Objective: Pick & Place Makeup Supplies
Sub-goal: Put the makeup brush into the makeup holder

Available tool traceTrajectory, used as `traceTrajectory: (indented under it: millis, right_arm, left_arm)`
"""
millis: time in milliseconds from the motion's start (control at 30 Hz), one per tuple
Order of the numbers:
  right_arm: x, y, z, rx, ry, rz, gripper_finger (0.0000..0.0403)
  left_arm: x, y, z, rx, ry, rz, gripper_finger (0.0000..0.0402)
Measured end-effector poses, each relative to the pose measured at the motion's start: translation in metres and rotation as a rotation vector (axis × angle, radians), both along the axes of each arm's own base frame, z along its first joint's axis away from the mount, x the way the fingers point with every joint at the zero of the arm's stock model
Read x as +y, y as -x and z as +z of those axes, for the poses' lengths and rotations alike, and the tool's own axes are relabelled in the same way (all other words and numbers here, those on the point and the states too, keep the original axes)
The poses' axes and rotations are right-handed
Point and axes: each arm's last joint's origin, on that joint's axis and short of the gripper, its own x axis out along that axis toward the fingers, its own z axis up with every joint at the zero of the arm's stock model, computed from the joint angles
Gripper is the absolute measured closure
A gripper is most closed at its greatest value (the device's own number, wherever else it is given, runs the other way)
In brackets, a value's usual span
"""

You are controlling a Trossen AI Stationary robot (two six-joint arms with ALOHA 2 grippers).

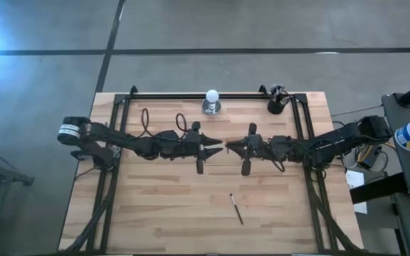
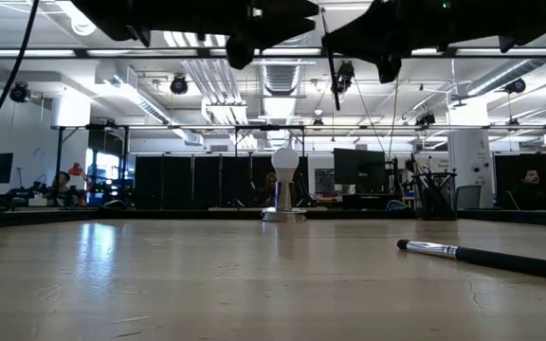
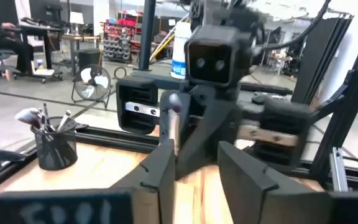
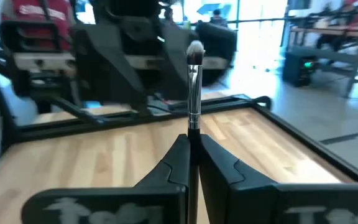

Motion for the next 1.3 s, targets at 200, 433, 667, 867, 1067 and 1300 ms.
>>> traceTrajectory:
  millis: [200,433,667,867,1067,1300]
  right_arm:
    - [-0.017,0.023,-0.009,0.020,0.044,-0.106,0.0390]
    - [-0.064,0.065,-0.020,0.041,0.069,-0.272,0.0391]
    - [-0.106,0.104,-0.024,0.070,0.145,-0.458,0.0392]
    - [-0.140,0.133,-0.031,0.085,0.164,-0.714,0.0392]
    - [-0.164,0.149,-0.036,0.014,0.179,-0.898,0.0392]
    - [-0.177,0.148,-0.049,0.106,0.230,-1.019,0.0392]
  left_arm:
    - [0.002,0.030,-0.012,-0.034,0.002,0.003,0.0280]
    - [0.009,0.057,-0.037,-0.127,0.051,0.017,0.0300]
    - [0.019,0.065,-0.050,-0.109,0.073,0.050,0.0319]
    - [0.025,0.065,-0.050,-0.109,0.069,0.072,0.0331]
    - [0.028,0.065,-0.050,-0.106,0.068,0.081,0.0337]
    - [0.028,0.065,-0.051,-0.097,0.067,0.079,0.0338]
